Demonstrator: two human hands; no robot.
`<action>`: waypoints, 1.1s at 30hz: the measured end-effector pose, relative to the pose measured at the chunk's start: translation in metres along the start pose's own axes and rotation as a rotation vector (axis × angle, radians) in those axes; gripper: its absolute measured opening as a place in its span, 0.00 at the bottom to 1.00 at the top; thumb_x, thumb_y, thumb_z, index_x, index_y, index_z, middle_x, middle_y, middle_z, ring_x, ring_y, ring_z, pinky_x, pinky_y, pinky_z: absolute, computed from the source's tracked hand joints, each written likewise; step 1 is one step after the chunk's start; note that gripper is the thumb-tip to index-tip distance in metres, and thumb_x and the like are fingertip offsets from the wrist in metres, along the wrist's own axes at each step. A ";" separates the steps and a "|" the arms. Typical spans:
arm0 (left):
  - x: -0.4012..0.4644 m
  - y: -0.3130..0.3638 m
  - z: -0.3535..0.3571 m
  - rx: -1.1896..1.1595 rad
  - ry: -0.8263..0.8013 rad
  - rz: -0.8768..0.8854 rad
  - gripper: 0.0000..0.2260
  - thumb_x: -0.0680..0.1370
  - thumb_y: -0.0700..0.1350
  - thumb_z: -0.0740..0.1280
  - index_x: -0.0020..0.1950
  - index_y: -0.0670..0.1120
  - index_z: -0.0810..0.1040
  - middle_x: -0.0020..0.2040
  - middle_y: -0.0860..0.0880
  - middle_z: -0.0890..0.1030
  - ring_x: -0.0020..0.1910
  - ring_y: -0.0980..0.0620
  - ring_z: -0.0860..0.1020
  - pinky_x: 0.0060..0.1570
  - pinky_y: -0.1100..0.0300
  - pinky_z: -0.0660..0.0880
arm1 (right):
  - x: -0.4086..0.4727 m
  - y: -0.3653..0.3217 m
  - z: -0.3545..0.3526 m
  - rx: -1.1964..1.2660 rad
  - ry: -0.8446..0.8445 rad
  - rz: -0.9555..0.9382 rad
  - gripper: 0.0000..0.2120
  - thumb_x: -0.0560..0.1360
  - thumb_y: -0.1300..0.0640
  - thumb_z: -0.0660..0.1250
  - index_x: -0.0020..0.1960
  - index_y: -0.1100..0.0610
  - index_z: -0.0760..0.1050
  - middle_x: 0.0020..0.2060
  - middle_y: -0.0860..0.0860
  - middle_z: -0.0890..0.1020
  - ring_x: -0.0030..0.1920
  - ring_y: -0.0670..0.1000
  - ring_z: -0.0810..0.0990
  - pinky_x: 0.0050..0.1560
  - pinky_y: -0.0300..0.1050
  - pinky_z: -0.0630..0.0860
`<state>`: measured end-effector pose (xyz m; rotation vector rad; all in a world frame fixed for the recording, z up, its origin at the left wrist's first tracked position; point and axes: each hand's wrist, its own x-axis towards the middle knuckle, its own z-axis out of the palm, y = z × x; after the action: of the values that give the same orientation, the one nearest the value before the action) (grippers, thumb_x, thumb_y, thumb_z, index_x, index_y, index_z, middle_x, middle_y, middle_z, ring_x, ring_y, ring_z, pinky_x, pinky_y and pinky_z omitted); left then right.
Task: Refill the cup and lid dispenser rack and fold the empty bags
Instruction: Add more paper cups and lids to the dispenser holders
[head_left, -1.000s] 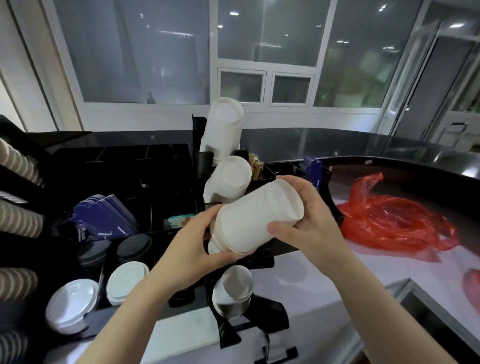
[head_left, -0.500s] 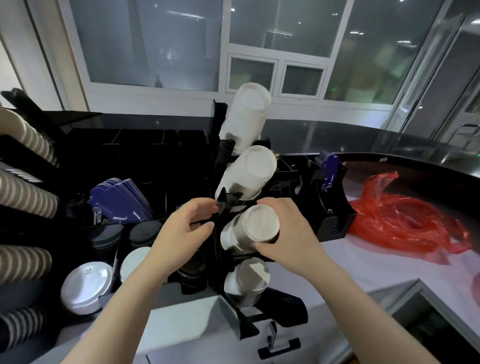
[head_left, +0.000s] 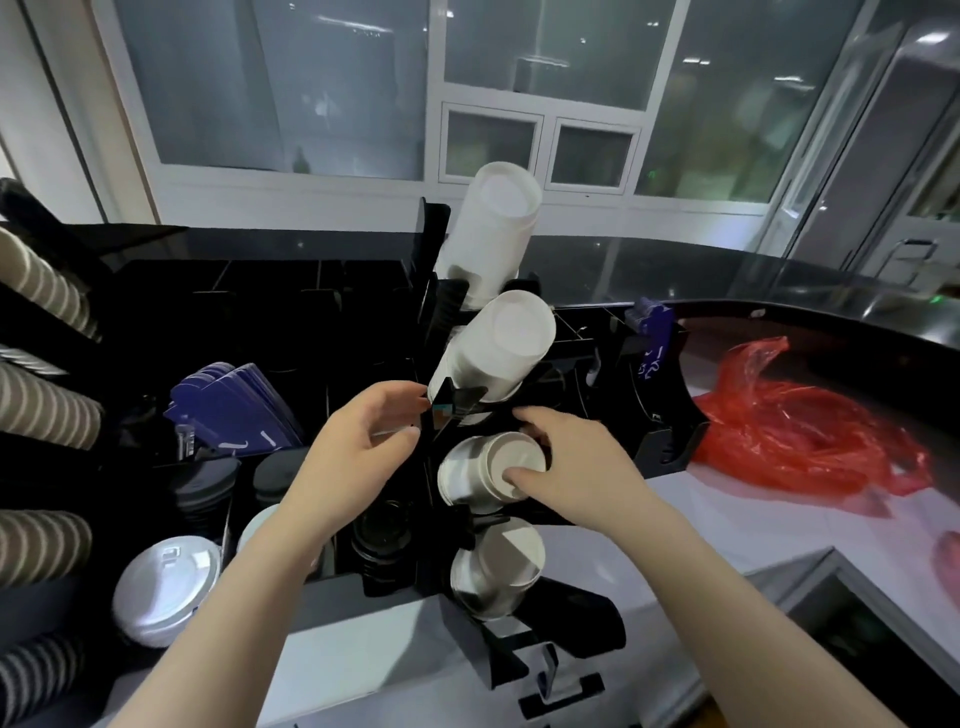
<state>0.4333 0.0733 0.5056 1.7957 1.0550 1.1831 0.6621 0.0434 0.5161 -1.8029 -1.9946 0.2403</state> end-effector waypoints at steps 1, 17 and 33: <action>0.002 0.001 -0.001 0.003 0.005 0.009 0.20 0.77 0.34 0.64 0.58 0.60 0.75 0.54 0.59 0.82 0.57 0.61 0.79 0.59 0.60 0.73 | -0.001 0.002 -0.004 0.069 0.043 0.010 0.22 0.71 0.49 0.70 0.65 0.46 0.74 0.55 0.42 0.79 0.57 0.43 0.77 0.56 0.39 0.72; 0.073 0.043 -0.018 -0.023 0.089 0.122 0.21 0.75 0.37 0.67 0.65 0.55 0.71 0.61 0.56 0.77 0.61 0.62 0.76 0.63 0.61 0.71 | 0.082 -0.008 -0.064 0.664 0.496 0.008 0.11 0.71 0.58 0.71 0.50 0.45 0.77 0.42 0.41 0.82 0.44 0.41 0.80 0.50 0.41 0.78; 0.158 0.031 0.007 0.144 0.030 0.034 0.28 0.66 0.48 0.78 0.63 0.56 0.71 0.58 0.58 0.78 0.57 0.60 0.76 0.54 0.63 0.74 | 0.163 -0.031 -0.068 0.390 0.111 0.015 0.25 0.56 0.53 0.79 0.51 0.49 0.76 0.42 0.44 0.82 0.44 0.44 0.81 0.40 0.38 0.76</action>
<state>0.4854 0.2041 0.5849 1.9187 1.1568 1.1834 0.6544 0.1875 0.6227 -1.5468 -1.7169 0.4862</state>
